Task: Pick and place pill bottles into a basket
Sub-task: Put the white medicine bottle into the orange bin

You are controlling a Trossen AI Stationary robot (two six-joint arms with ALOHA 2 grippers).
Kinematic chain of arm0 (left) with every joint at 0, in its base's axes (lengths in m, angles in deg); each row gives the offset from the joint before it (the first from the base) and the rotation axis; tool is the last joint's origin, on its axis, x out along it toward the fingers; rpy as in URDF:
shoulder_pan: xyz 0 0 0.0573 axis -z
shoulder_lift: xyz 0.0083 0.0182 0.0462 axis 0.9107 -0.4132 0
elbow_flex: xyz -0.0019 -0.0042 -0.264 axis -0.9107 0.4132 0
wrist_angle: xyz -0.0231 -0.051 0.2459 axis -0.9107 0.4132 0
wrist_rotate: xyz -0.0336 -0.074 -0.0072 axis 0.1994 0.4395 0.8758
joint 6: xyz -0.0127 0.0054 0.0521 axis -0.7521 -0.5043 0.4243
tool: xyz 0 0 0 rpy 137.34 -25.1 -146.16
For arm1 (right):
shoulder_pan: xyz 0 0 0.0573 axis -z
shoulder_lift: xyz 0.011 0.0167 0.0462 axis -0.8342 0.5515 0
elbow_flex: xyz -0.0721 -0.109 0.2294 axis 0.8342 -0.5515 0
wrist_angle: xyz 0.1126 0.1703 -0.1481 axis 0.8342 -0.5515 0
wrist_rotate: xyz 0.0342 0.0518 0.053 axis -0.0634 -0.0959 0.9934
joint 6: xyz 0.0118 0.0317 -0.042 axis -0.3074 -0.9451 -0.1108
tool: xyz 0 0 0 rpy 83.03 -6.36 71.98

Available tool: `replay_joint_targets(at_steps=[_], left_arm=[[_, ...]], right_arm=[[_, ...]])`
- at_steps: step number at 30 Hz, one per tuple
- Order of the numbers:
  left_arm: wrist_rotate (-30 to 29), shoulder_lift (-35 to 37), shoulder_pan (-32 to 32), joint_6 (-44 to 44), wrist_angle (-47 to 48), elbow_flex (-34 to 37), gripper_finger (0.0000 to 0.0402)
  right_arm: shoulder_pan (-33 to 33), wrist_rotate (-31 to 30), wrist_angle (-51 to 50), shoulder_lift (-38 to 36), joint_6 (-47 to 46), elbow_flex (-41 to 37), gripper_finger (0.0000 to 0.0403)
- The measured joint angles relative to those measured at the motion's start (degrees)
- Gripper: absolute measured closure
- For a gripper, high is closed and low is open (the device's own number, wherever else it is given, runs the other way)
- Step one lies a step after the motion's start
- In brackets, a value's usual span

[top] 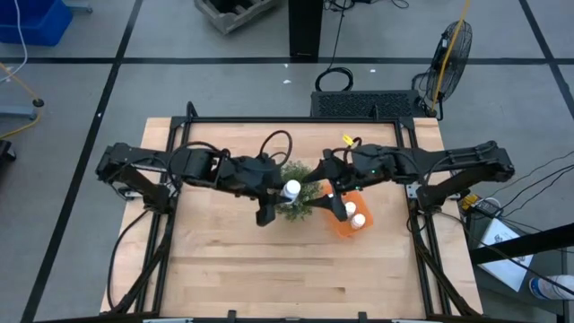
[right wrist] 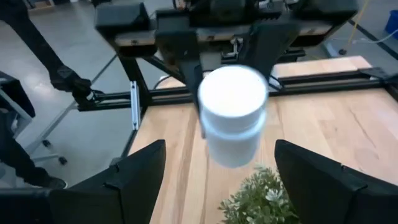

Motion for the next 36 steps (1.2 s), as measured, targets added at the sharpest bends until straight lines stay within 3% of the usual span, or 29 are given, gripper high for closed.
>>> replay_joint_targets(at_steps=[7, 24, 28, 33, 36], left_arm=[[1.13, -1.49, -0.68, -0.34, 4.48, 0.00, 0.0260], [3.52, -3.53, -1.25, -0.30, 5.39, -0.01, 0.0264], [4.09, -3.71, -1.29, -0.34, 5.56, -0.04, 0.0264], [4.57, -4.01, -1.58, -0.30, 5.75, 0.00, 0.0263], [4.72, -3.98, -2.18, 0.61, 5.59, 0.00, 0.0248]], right_arm=[[2.13, 0.07, 0.54, 0.81, -0.18, 0.00, 0.0112], [2.88, 1.63, 2.28, 6.60, -1.61, 0.00, 0.0117], [2.83, 1.58, 3.60, 7.11, -1.78, -0.02, 0.0151], [2.75, 1.85, 5.35, 7.33, -2.36, 0.00, 0.0252], [2.62, 1.83, 4.75, 6.73, -2.53, 0.00, 0.0262]])
